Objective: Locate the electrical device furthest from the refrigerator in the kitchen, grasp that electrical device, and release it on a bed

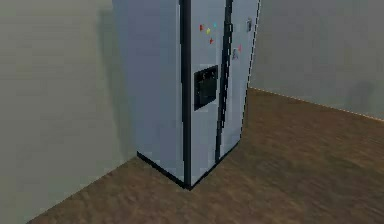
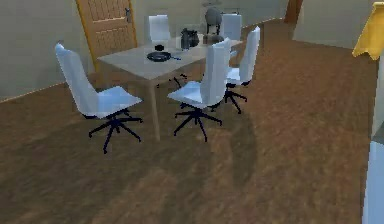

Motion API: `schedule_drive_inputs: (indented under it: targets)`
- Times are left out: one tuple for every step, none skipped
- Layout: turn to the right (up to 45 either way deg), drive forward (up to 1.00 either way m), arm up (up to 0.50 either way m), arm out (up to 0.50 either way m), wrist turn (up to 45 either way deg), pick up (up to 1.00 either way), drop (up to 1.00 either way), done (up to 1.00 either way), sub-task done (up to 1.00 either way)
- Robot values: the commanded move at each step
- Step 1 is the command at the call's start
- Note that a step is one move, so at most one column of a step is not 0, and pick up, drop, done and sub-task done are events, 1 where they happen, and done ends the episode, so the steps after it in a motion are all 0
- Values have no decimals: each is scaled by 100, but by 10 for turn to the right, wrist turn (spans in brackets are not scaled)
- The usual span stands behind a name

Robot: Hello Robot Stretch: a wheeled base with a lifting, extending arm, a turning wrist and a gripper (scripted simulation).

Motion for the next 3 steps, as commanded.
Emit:
schedule_drive_inputs:
  targets:
    - [0, 50, 0, 0, 0, 0, 0, 0, 0]
    - [450, 0, 0, 0, 0, 0, 0, 0, 0]
    - [270, 0, 0, 0, 0, 0, 0, 0, 0]
